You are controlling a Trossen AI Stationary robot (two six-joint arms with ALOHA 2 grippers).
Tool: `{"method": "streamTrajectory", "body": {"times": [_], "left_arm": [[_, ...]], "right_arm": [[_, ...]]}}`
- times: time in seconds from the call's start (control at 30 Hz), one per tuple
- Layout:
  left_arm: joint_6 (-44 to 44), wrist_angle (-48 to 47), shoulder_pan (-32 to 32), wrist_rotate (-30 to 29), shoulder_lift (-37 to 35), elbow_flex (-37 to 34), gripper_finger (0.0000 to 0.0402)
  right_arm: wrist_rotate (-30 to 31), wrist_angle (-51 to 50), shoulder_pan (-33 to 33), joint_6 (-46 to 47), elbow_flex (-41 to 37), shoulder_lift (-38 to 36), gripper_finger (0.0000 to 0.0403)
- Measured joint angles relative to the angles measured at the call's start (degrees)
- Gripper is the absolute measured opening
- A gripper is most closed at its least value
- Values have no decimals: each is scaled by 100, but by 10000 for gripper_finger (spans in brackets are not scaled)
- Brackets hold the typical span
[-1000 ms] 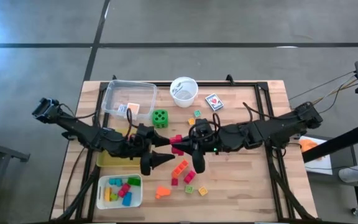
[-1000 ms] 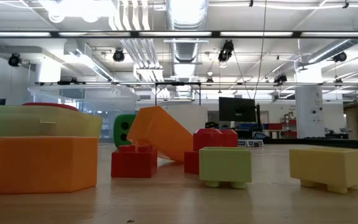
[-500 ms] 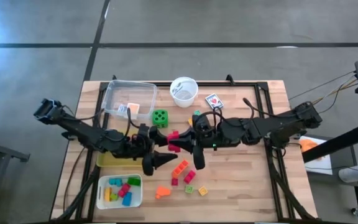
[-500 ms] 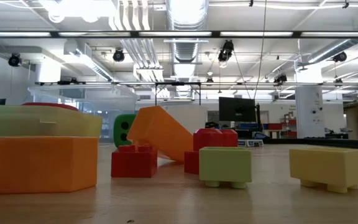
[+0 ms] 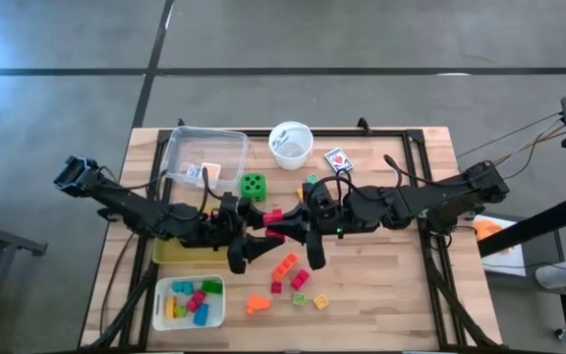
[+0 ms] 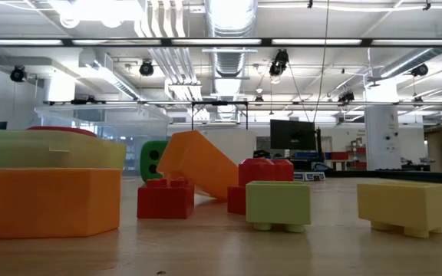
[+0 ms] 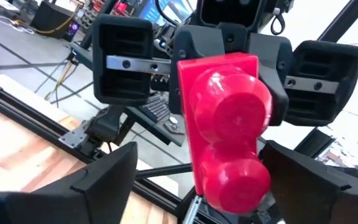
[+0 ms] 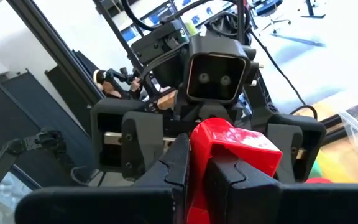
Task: Pick & Place Toys
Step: Put the right red game piece into the white bin
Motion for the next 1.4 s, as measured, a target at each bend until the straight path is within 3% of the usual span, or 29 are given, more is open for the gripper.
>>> {"method": "streamTrajectory", "body": {"times": [0.57,1.0,1.1,1.4], "left_arm": [[-410,-16,2,351,-7,-2,135],[-504,-14,24,452,-11,0,125],[-534,-16,24,467,-11,0,124],[-722,-365,22,807,-109,-4,122]], "right_arm": [[-133,71,-48,-39,11,118,18],[-120,109,-70,-15,17,125,22],[-117,130,-71,13,17,125,50],[-474,-117,-72,-15,20,125,202]]}}
